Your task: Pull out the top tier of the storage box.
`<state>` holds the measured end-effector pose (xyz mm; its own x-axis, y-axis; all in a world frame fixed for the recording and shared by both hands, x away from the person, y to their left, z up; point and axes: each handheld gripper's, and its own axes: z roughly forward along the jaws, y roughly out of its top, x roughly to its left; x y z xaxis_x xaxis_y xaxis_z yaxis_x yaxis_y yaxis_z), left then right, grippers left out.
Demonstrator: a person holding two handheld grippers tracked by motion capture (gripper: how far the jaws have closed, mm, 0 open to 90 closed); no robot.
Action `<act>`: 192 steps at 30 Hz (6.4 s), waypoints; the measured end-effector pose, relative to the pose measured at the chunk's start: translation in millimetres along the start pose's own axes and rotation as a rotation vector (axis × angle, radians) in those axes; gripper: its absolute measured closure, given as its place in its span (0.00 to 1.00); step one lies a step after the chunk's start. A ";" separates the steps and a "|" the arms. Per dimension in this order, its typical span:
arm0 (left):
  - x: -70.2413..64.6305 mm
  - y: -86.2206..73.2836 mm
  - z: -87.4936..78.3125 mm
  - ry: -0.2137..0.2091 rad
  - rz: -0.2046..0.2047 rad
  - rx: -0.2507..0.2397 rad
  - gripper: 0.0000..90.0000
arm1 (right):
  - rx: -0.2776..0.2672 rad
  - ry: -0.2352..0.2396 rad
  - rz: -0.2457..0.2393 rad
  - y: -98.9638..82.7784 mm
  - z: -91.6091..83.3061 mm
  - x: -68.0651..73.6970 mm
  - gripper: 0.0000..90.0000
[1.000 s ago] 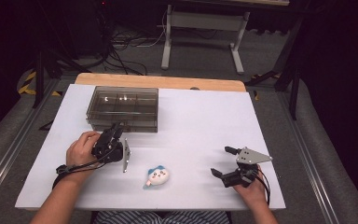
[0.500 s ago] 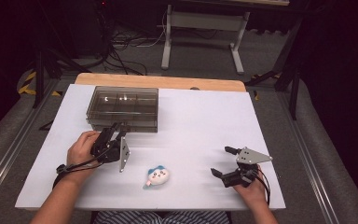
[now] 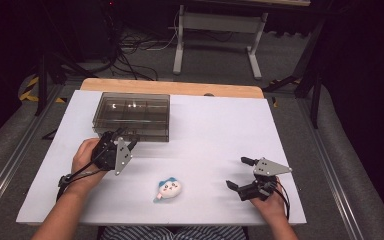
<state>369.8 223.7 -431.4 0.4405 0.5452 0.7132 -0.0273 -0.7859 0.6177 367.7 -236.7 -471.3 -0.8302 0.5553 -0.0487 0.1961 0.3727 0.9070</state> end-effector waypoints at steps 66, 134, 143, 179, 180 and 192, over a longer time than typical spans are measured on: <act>68.2 -24.3 -1.0 -0.641 -0.920 -0.267 0.14 | -0.001 0.003 0.002 0.0 0.0 -0.1 0.00; 88.4 27.9 36.2 -0.685 -0.255 0.136 0.26 | -0.010 0.008 -0.004 0.4 -0.7 0.5 0.00; 85.2 31.5 46.2 -0.703 -0.229 0.190 0.28 | -0.009 0.008 -0.001 0.3 -0.8 0.3 0.00; 71.6 32.9 61.8 -0.625 -0.075 0.315 0.71 | -0.003 0.016 -0.004 0.2 0.1 0.6 0.00; 71.0 31.9 63.5 -0.616 -0.067 0.326 0.71 | -0.003 0.016 -0.004 0.2 0.2 0.6 0.00; 72.7 31.3 63.9 -0.645 -0.101 0.328 0.73 | -0.001 0.020 -0.006 0.2 0.5 0.5 0.00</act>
<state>458.3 220.2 -381.4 0.8704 0.4191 0.2584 0.2670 -0.8428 0.4674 367.6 -236.0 -471.4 -0.8418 0.5379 -0.0456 0.1908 0.3754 0.9070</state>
